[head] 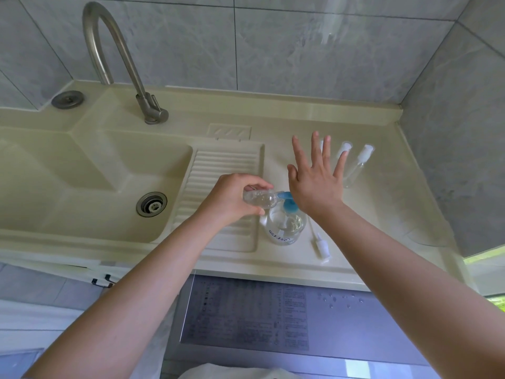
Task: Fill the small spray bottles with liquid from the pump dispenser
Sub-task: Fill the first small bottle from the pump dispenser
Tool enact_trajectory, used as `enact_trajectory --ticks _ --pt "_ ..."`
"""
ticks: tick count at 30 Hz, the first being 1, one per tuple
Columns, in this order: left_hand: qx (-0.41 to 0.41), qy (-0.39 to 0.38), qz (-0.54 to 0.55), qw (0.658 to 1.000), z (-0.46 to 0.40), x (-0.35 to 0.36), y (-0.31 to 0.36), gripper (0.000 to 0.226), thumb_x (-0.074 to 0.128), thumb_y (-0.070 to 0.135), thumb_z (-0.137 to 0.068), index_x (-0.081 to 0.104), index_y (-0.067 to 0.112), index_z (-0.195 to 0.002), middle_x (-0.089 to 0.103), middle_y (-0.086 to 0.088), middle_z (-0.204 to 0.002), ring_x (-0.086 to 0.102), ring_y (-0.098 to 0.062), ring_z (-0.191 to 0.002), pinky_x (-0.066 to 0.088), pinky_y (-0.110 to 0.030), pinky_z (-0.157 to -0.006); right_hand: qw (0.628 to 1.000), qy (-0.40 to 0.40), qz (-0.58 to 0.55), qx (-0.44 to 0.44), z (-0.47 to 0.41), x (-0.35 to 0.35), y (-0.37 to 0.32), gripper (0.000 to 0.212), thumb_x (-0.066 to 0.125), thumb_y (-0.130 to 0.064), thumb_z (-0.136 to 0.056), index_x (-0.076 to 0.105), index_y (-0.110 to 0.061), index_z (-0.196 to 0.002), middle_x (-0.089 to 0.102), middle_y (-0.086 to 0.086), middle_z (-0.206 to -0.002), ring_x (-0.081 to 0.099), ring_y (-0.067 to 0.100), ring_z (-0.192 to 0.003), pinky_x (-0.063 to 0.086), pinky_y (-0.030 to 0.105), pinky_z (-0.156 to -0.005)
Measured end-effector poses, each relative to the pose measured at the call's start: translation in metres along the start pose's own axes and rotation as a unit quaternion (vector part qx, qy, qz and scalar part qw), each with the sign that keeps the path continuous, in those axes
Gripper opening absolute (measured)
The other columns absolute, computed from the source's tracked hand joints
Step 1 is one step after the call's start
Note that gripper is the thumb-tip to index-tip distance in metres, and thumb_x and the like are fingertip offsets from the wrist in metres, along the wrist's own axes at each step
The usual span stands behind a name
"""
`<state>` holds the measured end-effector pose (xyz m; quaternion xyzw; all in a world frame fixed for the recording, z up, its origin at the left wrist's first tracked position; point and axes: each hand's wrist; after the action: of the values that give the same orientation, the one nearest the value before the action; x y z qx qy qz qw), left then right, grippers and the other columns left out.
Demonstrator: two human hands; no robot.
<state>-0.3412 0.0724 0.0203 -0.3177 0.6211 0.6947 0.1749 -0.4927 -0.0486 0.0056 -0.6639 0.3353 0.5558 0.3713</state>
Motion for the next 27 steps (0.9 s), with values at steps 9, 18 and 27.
enact_trajectory --ticks 9,18,27 --pt "-0.004 0.004 0.008 1.0 0.003 0.001 -0.001 0.056 0.089 0.011 -0.065 0.072 0.03 -0.114 0.069 0.019 -0.107 0.061 0.0 -0.098 0.037 0.002 -0.082 0.999 0.032 -0.005 0.008 0.001 -0.003 -0.001 0.062 0.022 -0.043 -0.106 -0.006 -0.031 -0.16 -0.014 0.01 -0.167 -0.017 0.03 -0.153 -0.013 0.059 -0.119" --pt "-0.009 -0.003 0.005 1.0 0.004 0.005 -0.001 0.057 0.089 0.01 -0.065 0.072 0.029 -0.115 0.07 0.016 -0.109 0.062 -0.002 -0.1 0.04 -0.003 -0.085 0.999 0.025 -0.041 0.025 0.008 0.009 -0.001 0.062 0.021 -0.038 -0.104 -0.012 -0.04 -0.157 -0.022 0.01 -0.165 -0.015 0.028 -0.154 -0.008 0.059 -0.121" --pt "0.0 0.008 0.002 1.0 0.004 0.006 0.0 0.057 0.088 0.011 -0.066 0.071 0.034 -0.115 0.068 0.018 -0.109 0.059 0.006 -0.098 0.039 -0.004 -0.088 0.999 -0.048 -0.016 0.018 0.006 0.005 -0.002 0.054 0.011 -0.043 -0.105 -0.001 -0.04 -0.158 -0.009 0.007 -0.168 -0.022 0.026 -0.152 -0.013 0.059 -0.119"
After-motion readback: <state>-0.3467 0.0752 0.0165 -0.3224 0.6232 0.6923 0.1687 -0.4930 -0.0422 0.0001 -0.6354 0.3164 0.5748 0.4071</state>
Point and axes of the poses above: each hand's wrist, its own z-axis away from the middle knuckle, its own x-axis out of the palm, y = z × x
